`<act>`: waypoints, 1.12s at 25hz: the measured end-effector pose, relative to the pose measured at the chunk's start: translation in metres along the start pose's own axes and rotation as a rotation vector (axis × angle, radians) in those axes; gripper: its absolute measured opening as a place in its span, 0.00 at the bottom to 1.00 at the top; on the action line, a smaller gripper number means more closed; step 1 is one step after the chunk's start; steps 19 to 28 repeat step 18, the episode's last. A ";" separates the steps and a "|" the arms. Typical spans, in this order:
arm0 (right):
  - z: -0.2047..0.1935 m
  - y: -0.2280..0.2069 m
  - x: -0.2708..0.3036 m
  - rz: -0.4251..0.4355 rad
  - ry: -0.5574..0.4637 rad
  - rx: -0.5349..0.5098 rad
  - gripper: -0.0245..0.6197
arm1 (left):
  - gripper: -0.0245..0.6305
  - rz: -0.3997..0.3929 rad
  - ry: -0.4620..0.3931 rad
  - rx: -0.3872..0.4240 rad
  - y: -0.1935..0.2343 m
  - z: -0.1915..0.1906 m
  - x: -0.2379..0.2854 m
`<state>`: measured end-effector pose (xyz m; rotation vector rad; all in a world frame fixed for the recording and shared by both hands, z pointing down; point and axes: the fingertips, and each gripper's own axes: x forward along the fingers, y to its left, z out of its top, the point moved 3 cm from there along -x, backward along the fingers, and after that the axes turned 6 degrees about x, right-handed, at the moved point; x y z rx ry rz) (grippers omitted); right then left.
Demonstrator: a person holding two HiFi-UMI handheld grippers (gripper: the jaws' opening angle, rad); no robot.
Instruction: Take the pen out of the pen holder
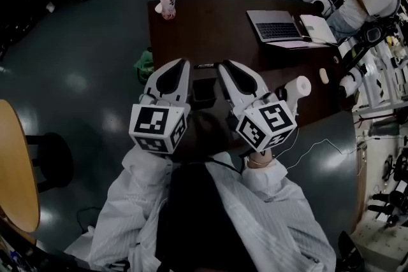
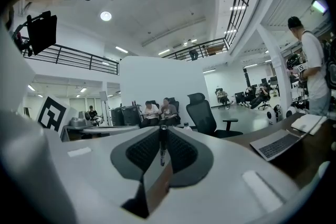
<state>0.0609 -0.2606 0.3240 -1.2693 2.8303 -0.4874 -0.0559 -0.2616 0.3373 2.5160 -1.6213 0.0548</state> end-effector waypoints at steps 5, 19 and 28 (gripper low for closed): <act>-0.002 -0.005 -0.002 0.004 0.011 0.002 0.11 | 0.04 0.002 0.011 -0.007 -0.003 -0.005 0.003; -0.010 -0.001 0.001 0.006 0.028 0.006 0.11 | 0.04 -0.020 0.021 -0.009 -0.003 -0.011 0.003; -0.010 -0.001 0.001 0.006 0.028 0.006 0.11 | 0.04 -0.020 0.021 -0.009 -0.003 -0.011 0.003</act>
